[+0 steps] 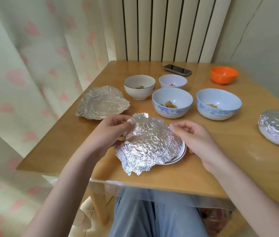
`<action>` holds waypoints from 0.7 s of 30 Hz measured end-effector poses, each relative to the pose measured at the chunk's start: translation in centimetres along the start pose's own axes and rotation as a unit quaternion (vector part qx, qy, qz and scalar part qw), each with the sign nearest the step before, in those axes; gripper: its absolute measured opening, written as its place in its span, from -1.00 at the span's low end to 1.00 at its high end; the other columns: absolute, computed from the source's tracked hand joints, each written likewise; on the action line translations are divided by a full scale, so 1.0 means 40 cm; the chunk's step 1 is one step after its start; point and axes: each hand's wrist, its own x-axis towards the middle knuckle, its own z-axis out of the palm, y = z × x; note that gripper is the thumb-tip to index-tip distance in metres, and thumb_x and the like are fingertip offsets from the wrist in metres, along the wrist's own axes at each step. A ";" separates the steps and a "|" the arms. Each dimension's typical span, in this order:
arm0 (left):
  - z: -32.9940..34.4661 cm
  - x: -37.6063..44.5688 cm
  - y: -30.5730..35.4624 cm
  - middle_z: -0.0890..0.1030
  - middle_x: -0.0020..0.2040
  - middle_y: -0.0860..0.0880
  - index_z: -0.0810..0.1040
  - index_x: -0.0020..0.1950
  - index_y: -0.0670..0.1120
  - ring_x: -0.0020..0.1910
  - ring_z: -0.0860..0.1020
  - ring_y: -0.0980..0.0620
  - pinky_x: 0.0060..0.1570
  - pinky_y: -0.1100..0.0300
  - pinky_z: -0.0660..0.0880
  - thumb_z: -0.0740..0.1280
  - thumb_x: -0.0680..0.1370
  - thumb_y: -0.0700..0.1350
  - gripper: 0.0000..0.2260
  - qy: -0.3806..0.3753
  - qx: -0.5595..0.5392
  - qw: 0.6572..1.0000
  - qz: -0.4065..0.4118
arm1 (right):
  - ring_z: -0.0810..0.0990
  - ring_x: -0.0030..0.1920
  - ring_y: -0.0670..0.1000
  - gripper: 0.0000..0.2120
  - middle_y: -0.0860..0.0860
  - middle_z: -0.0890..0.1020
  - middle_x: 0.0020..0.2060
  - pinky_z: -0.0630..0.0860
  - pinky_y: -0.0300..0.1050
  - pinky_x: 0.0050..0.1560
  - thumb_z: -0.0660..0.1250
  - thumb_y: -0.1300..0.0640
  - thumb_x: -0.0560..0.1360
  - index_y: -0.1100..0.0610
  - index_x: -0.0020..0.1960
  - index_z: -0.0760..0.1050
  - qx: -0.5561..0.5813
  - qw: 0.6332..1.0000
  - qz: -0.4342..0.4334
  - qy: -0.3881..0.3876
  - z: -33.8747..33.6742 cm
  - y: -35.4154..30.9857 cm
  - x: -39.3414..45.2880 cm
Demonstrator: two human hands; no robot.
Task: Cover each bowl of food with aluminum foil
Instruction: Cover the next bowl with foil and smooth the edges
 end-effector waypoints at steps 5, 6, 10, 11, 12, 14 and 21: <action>-0.009 0.000 0.018 0.45 -0.41 0.10 0.69 -0.12 0.02 -0.45 0.40 0.20 -0.40 0.36 0.36 0.31 0.60 -0.14 -0.81 -0.034 -0.020 0.999 0.018 | 0.59 0.03 -0.15 -0.76 -0.15 0.68 -0.06 0.45 -0.22 0.12 0.32 -0.16 0.47 -0.04 -0.05 0.63 0.006 0.998 -0.006 -0.056 0.002 -0.010 0.015; -0.012 0.004 0.017 0.44 -0.42 0.10 0.70 -0.17 0.04 -0.46 0.39 0.19 -0.40 0.33 0.34 0.32 0.59 -0.15 -0.79 -0.038 -0.025 0.999 0.023 | 0.61 0.03 -0.11 -0.77 -0.12 0.69 -0.08 0.46 -0.19 0.13 0.35 -0.15 0.46 -0.02 -0.08 0.65 0.005 0.998 -0.012 -0.057 -0.001 -0.014 0.017; -0.020 0.011 0.023 0.55 -0.45 0.13 0.64 -0.12 -0.06 -0.54 0.43 0.23 -0.51 0.40 0.32 0.29 0.60 -0.23 -0.83 -0.023 -0.058 0.998 0.027 | 0.59 -0.11 -0.17 -0.87 -0.08 0.70 -0.19 0.44 -0.33 -0.03 0.40 0.03 0.46 0.06 -0.20 0.65 0.007 0.998 -0.045 -0.046 -0.017 -0.028 0.018; -0.019 0.011 0.024 0.57 -0.42 0.13 0.64 -0.07 -0.06 -0.52 0.45 0.23 -0.52 0.40 0.35 0.29 0.60 -0.22 -0.85 -0.021 -0.055 0.998 0.029 | 0.59 -0.13 -0.17 -0.88 -0.05 0.70 -0.20 0.44 -0.38 -0.06 0.40 0.06 0.47 0.08 -0.20 0.63 0.008 0.998 -0.053 -0.043 -0.019 -0.030 0.020; -0.020 0.014 0.021 0.57 -0.40 0.13 0.63 -0.02 -0.04 -0.49 0.45 0.22 -0.50 0.39 0.36 0.32 0.58 -0.20 -0.89 -0.021 -0.048 0.998 0.028 | 0.60 -0.16 -0.17 -0.89 -0.04 0.70 -0.21 0.45 -0.42 -0.12 0.39 0.09 0.48 0.10 -0.19 0.61 0.013 0.997 -0.059 -0.037 -0.019 -0.030 0.024; -0.022 0.021 0.015 0.53 -0.35 0.10 0.61 0.10 0.00 -0.42 0.46 0.18 -0.42 0.34 0.42 0.48 0.46 -0.16 -0.77 -0.022 -0.029 0.999 0.025 | 0.59 -0.28 -0.16 -0.89 -0.05 0.70 -0.29 0.45 -0.35 -0.24 0.39 0.11 0.49 0.10 -0.20 0.56 0.003 0.997 -0.080 -0.009 -0.012 -0.030 0.027; -0.006 0.022 -0.001 0.53 -0.06 -0.06 0.54 0.23 0.01 -0.24 0.50 0.07 -0.23 0.28 0.56 0.62 0.23 -0.26 -0.39 0.038 0.032 0.999 0.018 | 0.33 -0.53 -0.06 -0.85 0.00 0.40 -0.62 0.23 -0.21 -0.42 0.42 0.09 0.45 0.05 -0.22 0.46 -0.196 0.955 -0.190 0.116 -0.006 0.004 0.023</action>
